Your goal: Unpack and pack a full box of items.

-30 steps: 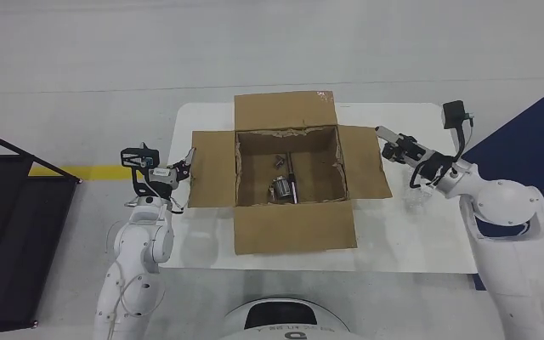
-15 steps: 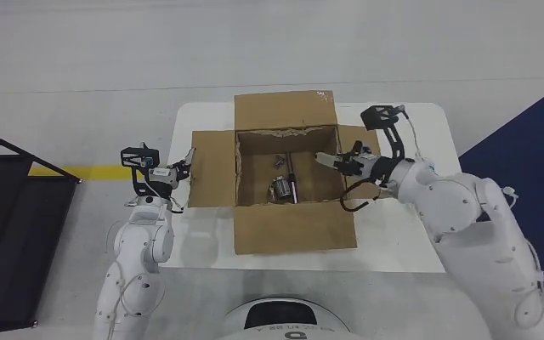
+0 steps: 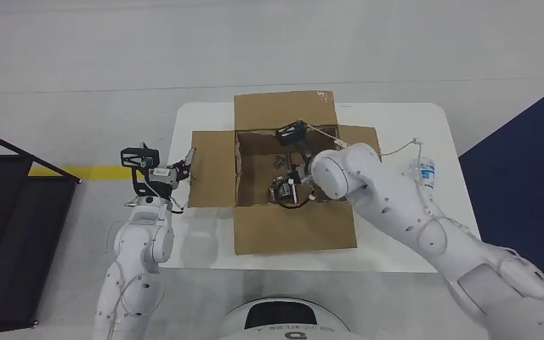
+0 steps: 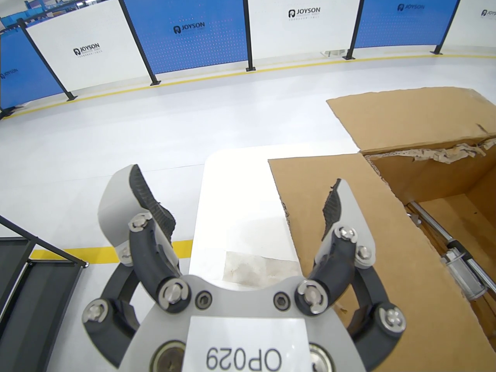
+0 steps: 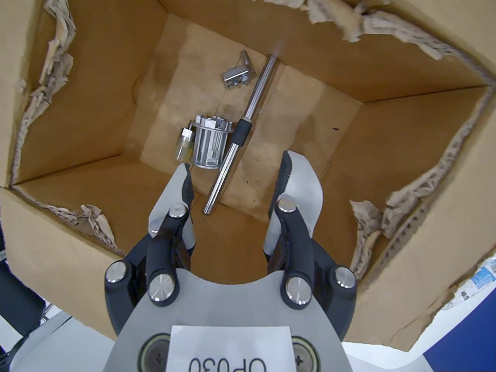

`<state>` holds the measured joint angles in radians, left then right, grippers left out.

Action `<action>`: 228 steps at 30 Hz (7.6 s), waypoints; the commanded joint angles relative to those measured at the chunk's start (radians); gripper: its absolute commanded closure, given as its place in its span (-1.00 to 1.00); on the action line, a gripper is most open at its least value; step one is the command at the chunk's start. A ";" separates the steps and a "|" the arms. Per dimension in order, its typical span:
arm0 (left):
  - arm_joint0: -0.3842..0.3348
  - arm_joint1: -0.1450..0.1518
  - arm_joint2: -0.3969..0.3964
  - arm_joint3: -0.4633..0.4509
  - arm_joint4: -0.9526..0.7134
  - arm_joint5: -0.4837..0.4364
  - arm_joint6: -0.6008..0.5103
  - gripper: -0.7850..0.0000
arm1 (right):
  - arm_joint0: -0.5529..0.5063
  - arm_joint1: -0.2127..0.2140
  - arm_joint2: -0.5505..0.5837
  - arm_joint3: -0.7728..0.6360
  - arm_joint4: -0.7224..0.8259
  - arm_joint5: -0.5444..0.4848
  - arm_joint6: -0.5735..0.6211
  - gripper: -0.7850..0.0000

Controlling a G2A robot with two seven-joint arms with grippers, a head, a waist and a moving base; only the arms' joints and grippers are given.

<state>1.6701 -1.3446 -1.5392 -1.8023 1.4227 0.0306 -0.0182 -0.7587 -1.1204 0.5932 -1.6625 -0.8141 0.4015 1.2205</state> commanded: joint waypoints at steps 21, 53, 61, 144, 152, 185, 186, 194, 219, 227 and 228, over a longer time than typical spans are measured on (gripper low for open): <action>0.000 0.000 0.000 0.000 0.000 0.000 0.000 -1.00 | 0.178 -0.255 -0.224 0.561 0.091 0.022 -0.028 0.25; 0.000 0.000 0.000 0.000 0.000 0.000 0.000 -1.00 | 0.188 -0.372 -0.137 0.774 0.166 -0.048 -0.164 1.00; 0.000 0.000 0.000 0.000 0.000 0.000 0.000 -1.00 | -0.037 -0.219 0.070 0.265 -0.025 0.058 -0.183 1.00; 0.000 0.000 0.000 0.000 0.000 0.000 0.000 -1.00 | -0.549 -0.011 0.896 0.177 -0.129 0.214 -0.016 0.93; 0.000 0.000 0.000 0.000 0.000 0.000 0.000 -1.00 | -0.533 -0.012 0.886 0.208 -0.131 0.213 -0.015 0.65; 0.000 0.000 0.000 0.000 0.000 0.000 0.000 -1.00 | -1.074 -0.042 1.183 -0.634 0.308 -0.146 -0.607 -1.00; 0.000 0.000 0.000 0.000 0.000 0.000 0.000 -1.00 | -1.061 -0.040 1.170 -0.637 0.299 -0.168 -0.587 -1.00; 0.000 0.000 0.000 0.000 0.000 0.000 0.000 -1.00 | -1.028 -0.035 1.144 -0.639 0.278 -0.199 -0.533 -1.00; 0.000 0.000 0.000 0.000 0.000 0.000 0.000 -1.00 | -0.064 -0.102 0.281 0.064 -0.082 -0.537 0.024 -1.00; 0.000 0.000 0.000 0.000 0.000 0.000 0.000 -1.00 | 0.037 -0.170 0.096 0.297 -0.160 -0.443 -0.013 -1.00; 0.000 0.000 0.000 0.000 0.000 0.000 0.000 -1.00 | 0.044 -0.177 0.083 0.326 -0.158 -0.442 -0.024 -1.00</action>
<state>1.6701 -1.3446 -1.5392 -1.8023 1.4227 0.0306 -0.0182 -0.7218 -1.2896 0.6926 -1.3685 -0.9749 -0.0420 1.2110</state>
